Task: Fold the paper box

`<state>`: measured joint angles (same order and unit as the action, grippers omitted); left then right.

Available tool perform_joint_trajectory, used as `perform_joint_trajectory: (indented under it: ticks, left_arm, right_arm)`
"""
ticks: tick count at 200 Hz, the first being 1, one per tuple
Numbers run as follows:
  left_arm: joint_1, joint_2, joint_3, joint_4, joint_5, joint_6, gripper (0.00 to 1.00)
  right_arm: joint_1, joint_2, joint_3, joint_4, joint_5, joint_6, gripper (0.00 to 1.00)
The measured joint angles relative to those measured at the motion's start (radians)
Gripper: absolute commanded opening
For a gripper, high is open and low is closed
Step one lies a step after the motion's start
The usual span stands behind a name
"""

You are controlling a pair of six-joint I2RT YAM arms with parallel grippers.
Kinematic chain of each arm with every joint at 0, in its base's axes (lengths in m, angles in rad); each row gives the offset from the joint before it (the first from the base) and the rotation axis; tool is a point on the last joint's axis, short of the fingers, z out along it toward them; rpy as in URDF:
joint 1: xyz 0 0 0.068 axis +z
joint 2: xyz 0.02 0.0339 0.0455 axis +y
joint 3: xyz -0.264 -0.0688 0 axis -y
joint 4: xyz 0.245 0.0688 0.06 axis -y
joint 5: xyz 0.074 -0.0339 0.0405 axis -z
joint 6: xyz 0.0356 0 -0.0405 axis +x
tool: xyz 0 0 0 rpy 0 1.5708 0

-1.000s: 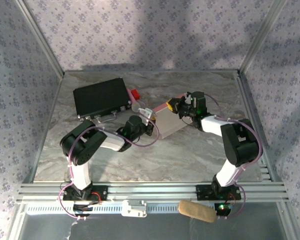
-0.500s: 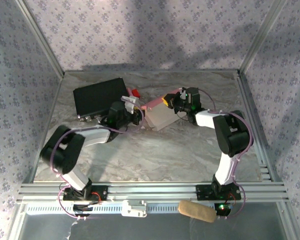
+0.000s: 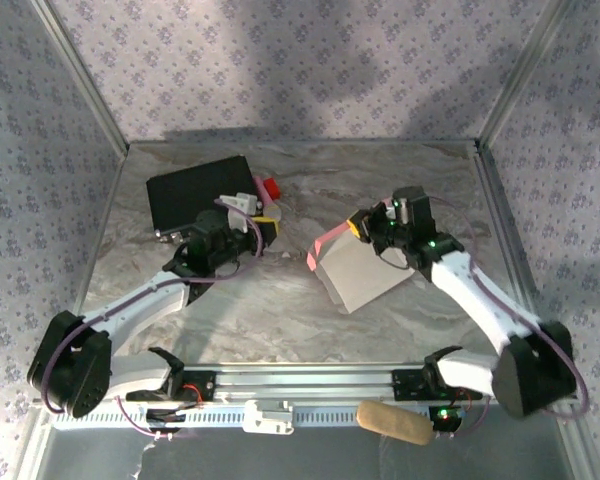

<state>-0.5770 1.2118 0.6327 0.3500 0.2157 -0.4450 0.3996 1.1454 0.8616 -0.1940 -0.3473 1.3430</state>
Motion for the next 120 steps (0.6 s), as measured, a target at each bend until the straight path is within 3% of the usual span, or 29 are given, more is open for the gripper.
perform_joint_trajectory:
  ticks: [29, 71, 120]
  left_arm:
    - [-0.058, 0.006, -0.037, -0.017, -0.042, -0.002, 0.15]
    - [-0.115, 0.146, -0.055, 0.047, -0.073, 0.039, 0.12]
    - [-0.132, 0.330, -0.054, 0.175, -0.074, 0.150, 0.06]
  right_arm:
    - [0.005, -0.087, -0.047, -0.057, 0.019, 0.000, 0.00]
    - [-0.051, 0.158, -0.035, -0.006, -0.020, -0.026, 0.00]
    - [-0.078, 0.240, 0.038, 0.011, -0.061, -0.042, 0.00]
